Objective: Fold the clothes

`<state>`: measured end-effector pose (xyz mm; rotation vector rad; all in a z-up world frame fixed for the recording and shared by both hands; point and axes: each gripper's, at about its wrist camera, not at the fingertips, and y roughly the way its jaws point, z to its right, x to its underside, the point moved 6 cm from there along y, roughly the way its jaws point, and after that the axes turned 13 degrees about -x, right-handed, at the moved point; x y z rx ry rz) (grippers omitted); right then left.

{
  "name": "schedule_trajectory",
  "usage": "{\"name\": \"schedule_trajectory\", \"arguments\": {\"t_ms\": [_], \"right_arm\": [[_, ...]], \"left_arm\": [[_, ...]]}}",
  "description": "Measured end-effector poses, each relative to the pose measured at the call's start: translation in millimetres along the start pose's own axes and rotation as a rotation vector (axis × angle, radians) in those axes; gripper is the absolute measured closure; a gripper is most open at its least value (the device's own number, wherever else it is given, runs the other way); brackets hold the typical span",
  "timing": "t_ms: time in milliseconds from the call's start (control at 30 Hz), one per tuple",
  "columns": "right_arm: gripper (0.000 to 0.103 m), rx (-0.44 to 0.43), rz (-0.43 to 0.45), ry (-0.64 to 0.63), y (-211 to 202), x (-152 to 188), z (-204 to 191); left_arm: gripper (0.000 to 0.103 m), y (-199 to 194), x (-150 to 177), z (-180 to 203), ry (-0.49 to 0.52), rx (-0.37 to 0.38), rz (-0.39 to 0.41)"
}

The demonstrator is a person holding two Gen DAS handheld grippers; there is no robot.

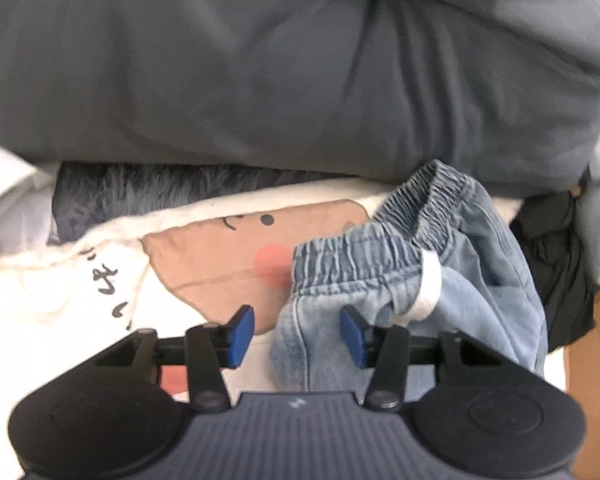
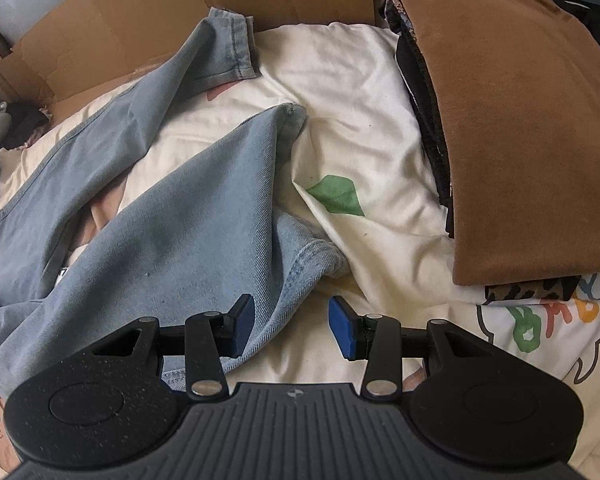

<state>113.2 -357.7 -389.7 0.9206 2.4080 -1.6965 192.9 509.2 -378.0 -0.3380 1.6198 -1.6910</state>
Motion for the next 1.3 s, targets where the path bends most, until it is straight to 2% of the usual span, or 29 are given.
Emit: {"name": "schedule_trajectory", "arguments": {"t_ms": [133,333,567,600,700,800,933,1167,1200,1233,1267,1300], "right_arm": [[0.055,0.003,-0.009,-0.012,2.1,0.0,-1.8],[0.055,0.000,-0.012,-0.006,6.5,-2.9,-0.3],[0.055,-0.038,-0.017,0.108,18.6,1.0,12.9],[0.055,-0.041,-0.020,0.119,20.3,2.0,14.5],[0.055,-0.051,-0.028,0.142,23.3,3.8,17.8],[0.054,-0.059,-0.022,0.165,22.3,3.5,21.6],[0.052,-0.089,-0.005,0.211,22.7,0.9,27.1],[0.049,-0.142,0.032,0.351,29.0,3.0,42.8],[0.053,-0.149,0.043,0.373,29.3,2.5,46.3],[0.062,-0.167,0.061,0.402,27.4,0.4,49.6],[0.098,-0.185,0.078,0.431,25.5,-1.7,53.0],[0.101,-0.203,0.096,0.461,23.6,-3.8,56.3]], "left_arm": [[0.053,12.7,3.4,-4.6,-0.063,0.017,-0.023],[0.059,31.7,4.6,-4.4,-0.148,0.046,-0.048],[0.059,49.5,4.8,1.5,-0.190,0.063,-0.063],[0.067,51.5,4.7,2.4,-0.198,0.068,-0.064],[0.081,49.4,3.9,6.0,-0.172,0.039,-0.049],[0.088,45.5,2.9,9.9,-0.136,-0.002,-0.029],[0.091,31.1,1.5,13.4,-0.107,-0.044,0.003],[0.092,-7.6,0.1,10.7,-0.091,-0.054,0.035],[0.092,-12.1,-0.1,10.9,-0.089,-0.055,0.039],[0.093,-17.8,0.1,10.4,-0.089,-0.056,0.044],[0.093,-24.2,0.7,9.1,-0.091,-0.055,0.047],[0.093,-29.8,0.8,8.0,-0.093,-0.054,0.049]]}}
